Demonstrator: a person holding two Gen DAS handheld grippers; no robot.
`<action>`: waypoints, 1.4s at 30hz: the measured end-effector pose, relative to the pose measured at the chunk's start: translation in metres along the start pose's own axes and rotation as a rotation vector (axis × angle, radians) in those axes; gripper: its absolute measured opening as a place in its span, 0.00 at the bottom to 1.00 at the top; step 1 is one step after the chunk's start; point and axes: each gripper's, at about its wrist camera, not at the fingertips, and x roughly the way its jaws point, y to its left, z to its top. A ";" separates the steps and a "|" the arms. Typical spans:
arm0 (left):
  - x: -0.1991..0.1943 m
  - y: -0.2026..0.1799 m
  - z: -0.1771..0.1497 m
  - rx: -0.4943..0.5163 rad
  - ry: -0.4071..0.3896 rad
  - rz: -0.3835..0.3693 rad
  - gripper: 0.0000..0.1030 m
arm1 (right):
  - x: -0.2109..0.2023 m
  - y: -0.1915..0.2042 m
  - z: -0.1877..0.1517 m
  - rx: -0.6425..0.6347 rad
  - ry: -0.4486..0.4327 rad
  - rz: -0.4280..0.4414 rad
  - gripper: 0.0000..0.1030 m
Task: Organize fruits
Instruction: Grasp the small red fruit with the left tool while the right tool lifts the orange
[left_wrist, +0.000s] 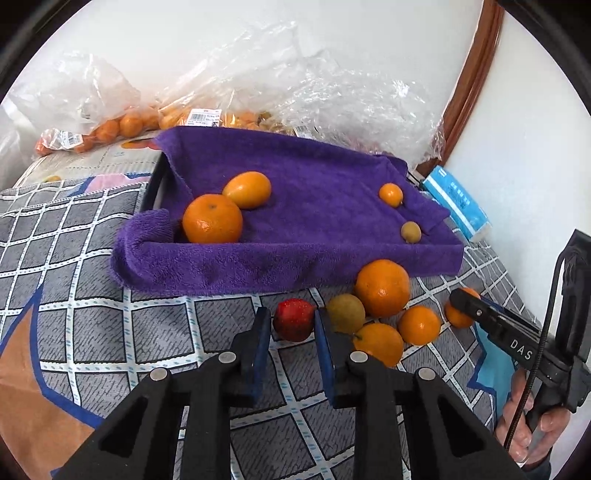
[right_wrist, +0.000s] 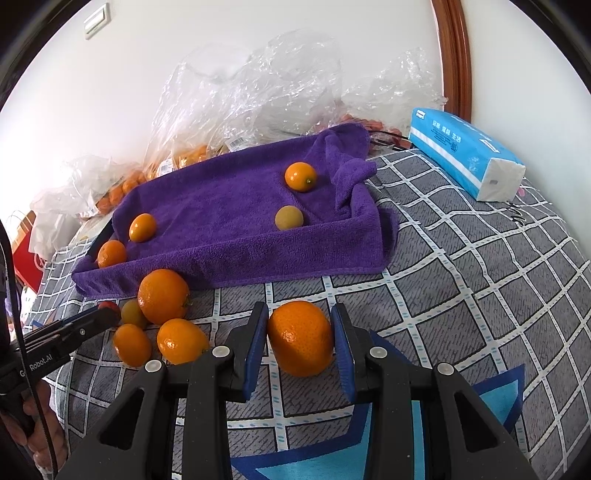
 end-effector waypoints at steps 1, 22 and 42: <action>-0.001 0.000 0.000 -0.003 -0.006 0.003 0.22 | 0.000 0.000 0.000 -0.002 0.000 -0.002 0.34; -0.024 0.003 0.001 -0.015 -0.098 0.003 0.22 | -0.002 0.002 0.000 -0.008 -0.004 -0.002 0.33; -0.082 0.007 0.039 -0.018 -0.186 0.064 0.22 | -0.040 0.034 0.043 -0.067 -0.099 0.025 0.33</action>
